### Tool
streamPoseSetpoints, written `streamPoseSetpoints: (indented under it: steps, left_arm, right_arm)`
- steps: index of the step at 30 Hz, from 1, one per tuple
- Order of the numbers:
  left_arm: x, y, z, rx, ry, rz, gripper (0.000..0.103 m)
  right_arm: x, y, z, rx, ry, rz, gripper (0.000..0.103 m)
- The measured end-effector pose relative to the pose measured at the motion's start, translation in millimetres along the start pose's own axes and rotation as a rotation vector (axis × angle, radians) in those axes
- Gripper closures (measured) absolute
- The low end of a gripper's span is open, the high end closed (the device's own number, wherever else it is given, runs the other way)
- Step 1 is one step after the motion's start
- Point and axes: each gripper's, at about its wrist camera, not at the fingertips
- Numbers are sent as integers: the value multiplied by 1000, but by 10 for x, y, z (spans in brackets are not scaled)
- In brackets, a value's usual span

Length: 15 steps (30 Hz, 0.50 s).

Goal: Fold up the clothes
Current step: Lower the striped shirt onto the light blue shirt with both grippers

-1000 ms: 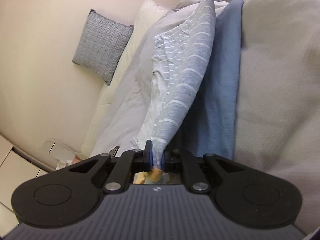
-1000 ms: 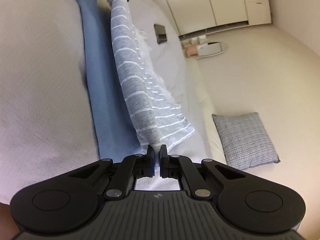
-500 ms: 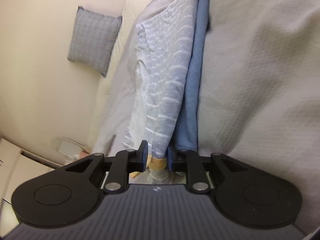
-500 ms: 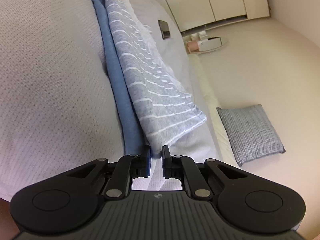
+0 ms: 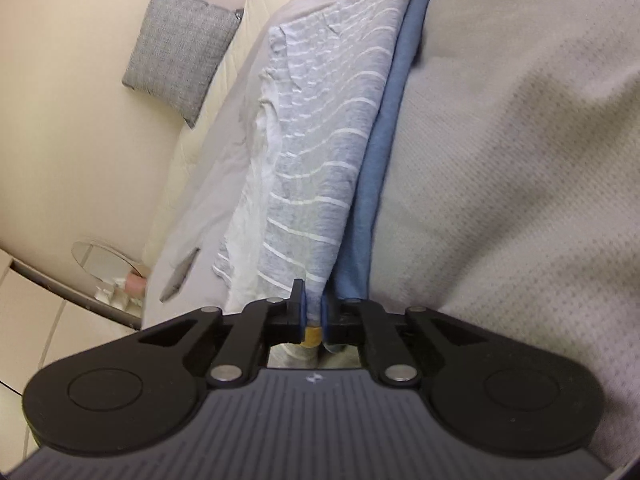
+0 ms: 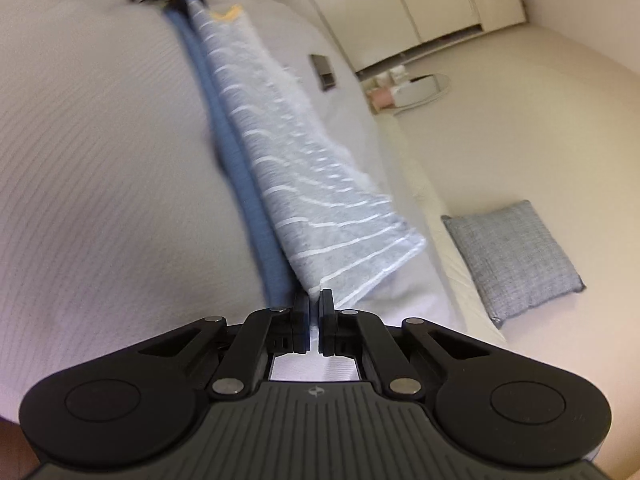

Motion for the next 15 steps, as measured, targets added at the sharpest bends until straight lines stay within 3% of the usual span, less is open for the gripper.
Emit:
streamPoseSetpoints:
  steps: [8, 15]
  left_arm:
    - [6, 22, -83, -13, 62, -40, 97]
    - [35, 185, -168, -17, 169, -89, 93]
  right_arm:
    - [-88, 84, -193, -1, -6, -16, 100]
    - [-149, 365, -142, 27, -221, -39, 98]
Point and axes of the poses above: each gripper's, at about its wrist camera, not at the fingertips, and y roughly against the way its jaws point, z to its right, x to its top, and after that the axes turned 9 degrees about x, right-handed
